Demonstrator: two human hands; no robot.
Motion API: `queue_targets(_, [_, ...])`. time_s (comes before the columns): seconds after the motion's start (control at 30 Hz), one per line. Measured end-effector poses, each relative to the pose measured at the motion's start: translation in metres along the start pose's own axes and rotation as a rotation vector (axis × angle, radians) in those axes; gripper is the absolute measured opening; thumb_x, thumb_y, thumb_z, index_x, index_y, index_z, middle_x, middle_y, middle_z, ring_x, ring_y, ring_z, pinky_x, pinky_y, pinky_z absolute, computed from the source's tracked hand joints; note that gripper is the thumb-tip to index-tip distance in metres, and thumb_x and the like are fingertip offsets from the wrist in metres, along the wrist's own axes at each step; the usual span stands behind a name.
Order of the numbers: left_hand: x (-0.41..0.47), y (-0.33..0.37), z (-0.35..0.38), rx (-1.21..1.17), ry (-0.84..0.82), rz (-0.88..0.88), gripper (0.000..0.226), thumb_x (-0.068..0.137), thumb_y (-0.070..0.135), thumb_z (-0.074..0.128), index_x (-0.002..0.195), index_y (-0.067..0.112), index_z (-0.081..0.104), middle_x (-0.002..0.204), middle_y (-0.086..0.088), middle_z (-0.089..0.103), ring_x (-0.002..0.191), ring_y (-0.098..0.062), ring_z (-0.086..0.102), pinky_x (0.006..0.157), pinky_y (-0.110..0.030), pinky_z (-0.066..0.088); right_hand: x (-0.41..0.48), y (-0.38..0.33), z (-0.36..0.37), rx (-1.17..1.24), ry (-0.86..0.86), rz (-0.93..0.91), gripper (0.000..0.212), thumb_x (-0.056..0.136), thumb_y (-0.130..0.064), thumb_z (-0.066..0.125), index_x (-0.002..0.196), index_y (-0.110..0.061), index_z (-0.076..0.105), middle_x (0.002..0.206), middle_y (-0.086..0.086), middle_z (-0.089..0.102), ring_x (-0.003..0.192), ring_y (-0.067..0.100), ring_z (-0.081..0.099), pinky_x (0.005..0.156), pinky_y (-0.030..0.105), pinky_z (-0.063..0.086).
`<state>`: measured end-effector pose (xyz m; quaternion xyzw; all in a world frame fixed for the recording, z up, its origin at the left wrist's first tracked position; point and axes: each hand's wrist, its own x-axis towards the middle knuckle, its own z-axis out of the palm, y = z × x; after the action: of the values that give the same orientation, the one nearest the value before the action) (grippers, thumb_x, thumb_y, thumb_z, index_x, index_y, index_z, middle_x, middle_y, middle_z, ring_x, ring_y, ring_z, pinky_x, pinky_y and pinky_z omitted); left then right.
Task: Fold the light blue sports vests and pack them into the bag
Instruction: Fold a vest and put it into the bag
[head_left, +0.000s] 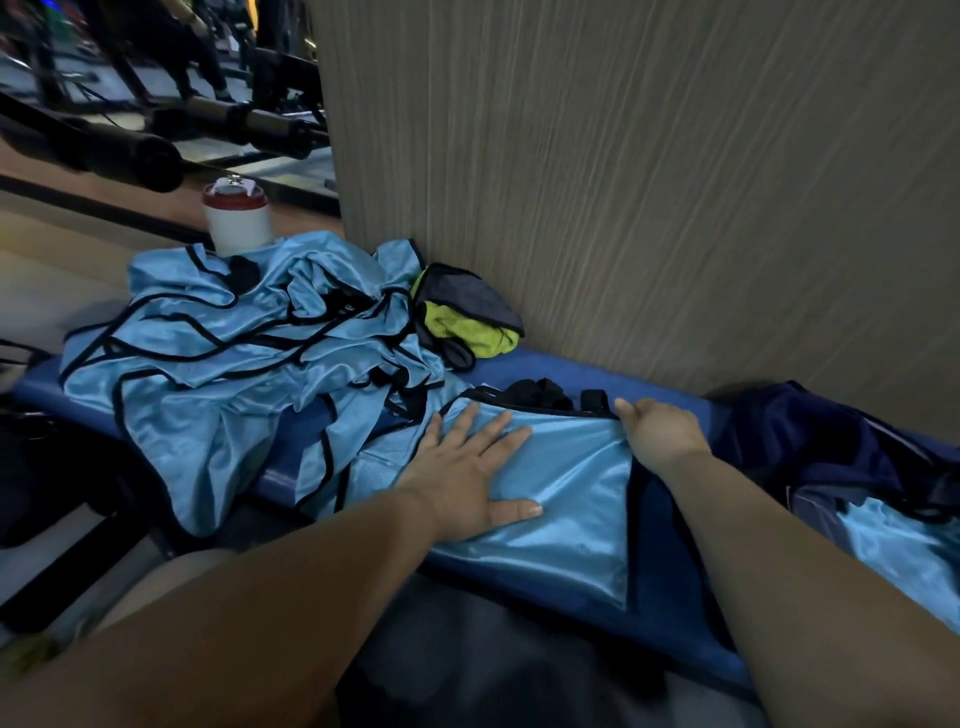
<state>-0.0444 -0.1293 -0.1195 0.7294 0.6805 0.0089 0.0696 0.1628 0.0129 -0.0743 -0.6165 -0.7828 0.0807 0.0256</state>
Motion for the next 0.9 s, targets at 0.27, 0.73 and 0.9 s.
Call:
queue_targets(0.27, [0.001,-0.001,0.001,-0.022,-0.005,-0.034,0.095,0.075,0.089,0.019,0.151,0.042,-0.012,0.160,0.013,-0.019,0.145,-0.022,-0.026,0.117,-0.056,-0.011,-0.006,-0.016,0.010,0.260,0.132,-0.004,0.051,0.100,-0.055,0.035,0.129,-0.014,0.044,0.138,0.013,0.043,0.131,0.031,0.031,0.104,0.044,0.028])
queue_targets(0.73, [0.003,0.005,-0.002,-0.017,-0.046,-0.110,0.111,0.057,0.094,-0.002,0.153,0.038,-0.009,0.160,0.009,-0.021,0.145,-0.023,-0.026,0.116,-0.056,-0.013,-0.068,-0.011,0.043,-0.139,-0.145,-0.373,0.100,0.072,-0.083,-0.002,0.157,-0.031,0.001,0.165,-0.007,-0.006,0.150,0.016,-0.015,0.121,0.047,-0.010])
queue_targets(0.9, [0.000,0.001,-0.010,-0.009,-0.114,-0.116,0.091,0.078,0.087,0.013,0.152,0.040,-0.010,0.159,0.013,-0.023,0.145,-0.022,-0.028,0.114,-0.057,-0.016,-0.081,0.000,0.033,-0.199,-0.124,-0.384,0.078,0.093,-0.072,0.022,0.157,-0.033,0.001,0.164,-0.008,-0.010,0.150,0.020,-0.017,0.121,0.046,-0.010])
